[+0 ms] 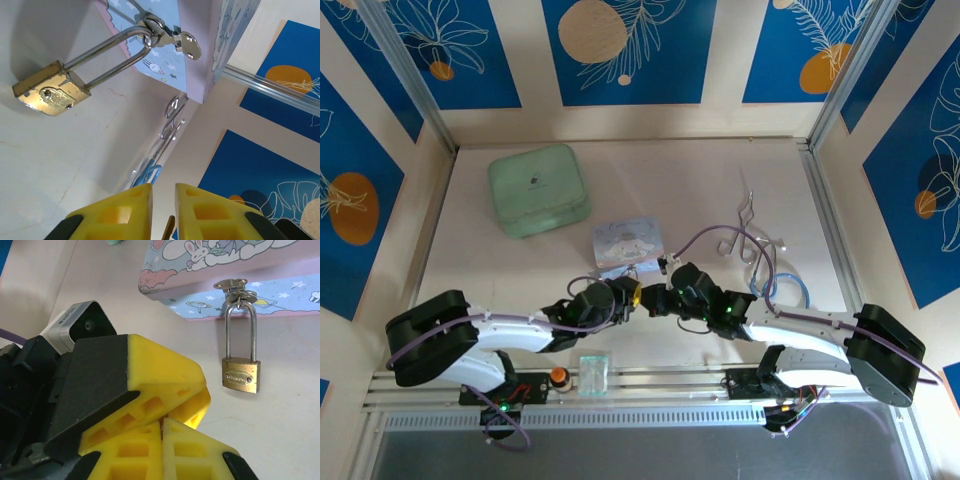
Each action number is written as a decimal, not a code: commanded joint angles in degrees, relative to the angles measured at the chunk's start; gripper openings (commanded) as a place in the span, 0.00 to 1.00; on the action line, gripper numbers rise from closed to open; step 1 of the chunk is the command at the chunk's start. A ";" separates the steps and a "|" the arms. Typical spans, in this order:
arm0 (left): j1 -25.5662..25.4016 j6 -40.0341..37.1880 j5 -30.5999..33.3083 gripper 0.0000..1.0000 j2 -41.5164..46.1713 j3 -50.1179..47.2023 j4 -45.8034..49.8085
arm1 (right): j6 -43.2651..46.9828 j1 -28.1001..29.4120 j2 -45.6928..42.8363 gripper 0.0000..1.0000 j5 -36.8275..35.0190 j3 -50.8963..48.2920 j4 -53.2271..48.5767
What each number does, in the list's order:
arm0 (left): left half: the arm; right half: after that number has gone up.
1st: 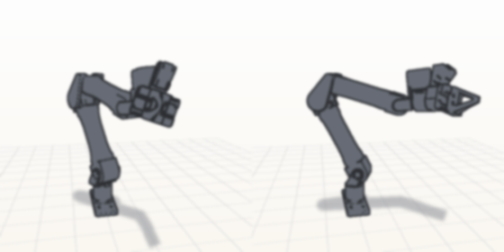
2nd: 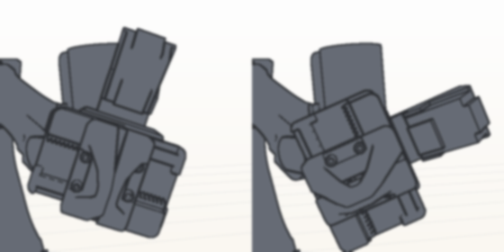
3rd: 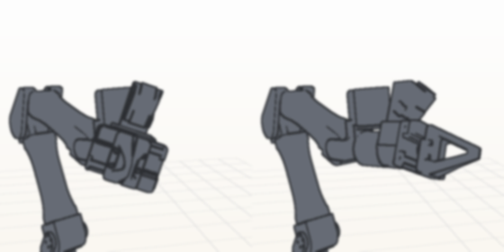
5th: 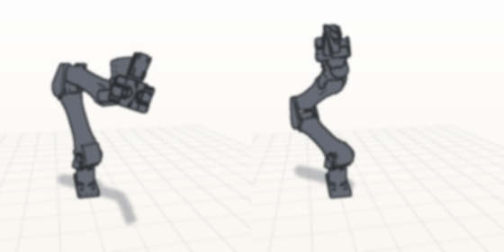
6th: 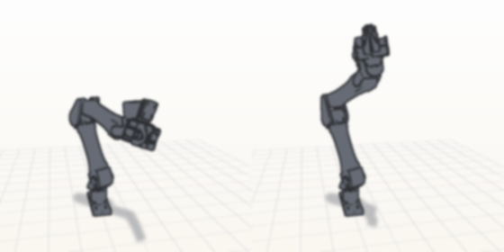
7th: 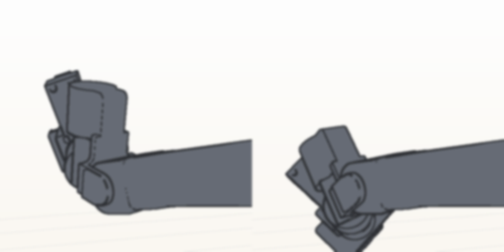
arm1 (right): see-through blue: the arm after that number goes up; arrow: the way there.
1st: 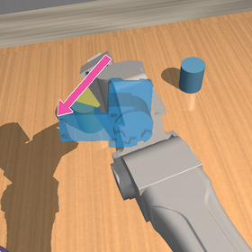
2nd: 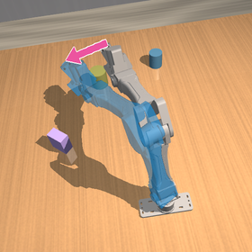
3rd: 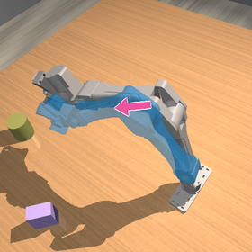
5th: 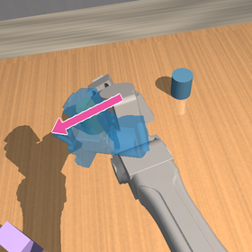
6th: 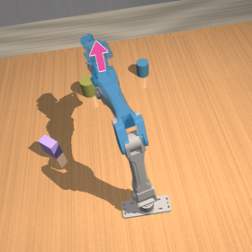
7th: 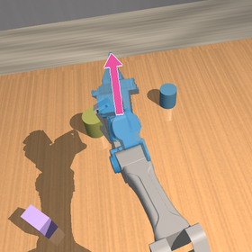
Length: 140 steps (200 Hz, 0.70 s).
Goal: Unlock the padlock with the key
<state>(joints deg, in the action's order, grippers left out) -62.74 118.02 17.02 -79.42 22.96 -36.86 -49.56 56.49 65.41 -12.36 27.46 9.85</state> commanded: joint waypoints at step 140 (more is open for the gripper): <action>1.94 -26.36 2.36 0.00 8.36 5.03 11.98 | -6.21 -12.12 -7.43 0.49 20.44 -6.05 15.78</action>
<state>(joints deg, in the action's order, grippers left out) -61.54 103.63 17.06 -73.71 26.11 -28.58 -52.69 48.29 60.42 -3.11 23.55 15.29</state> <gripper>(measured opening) 0.053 0.474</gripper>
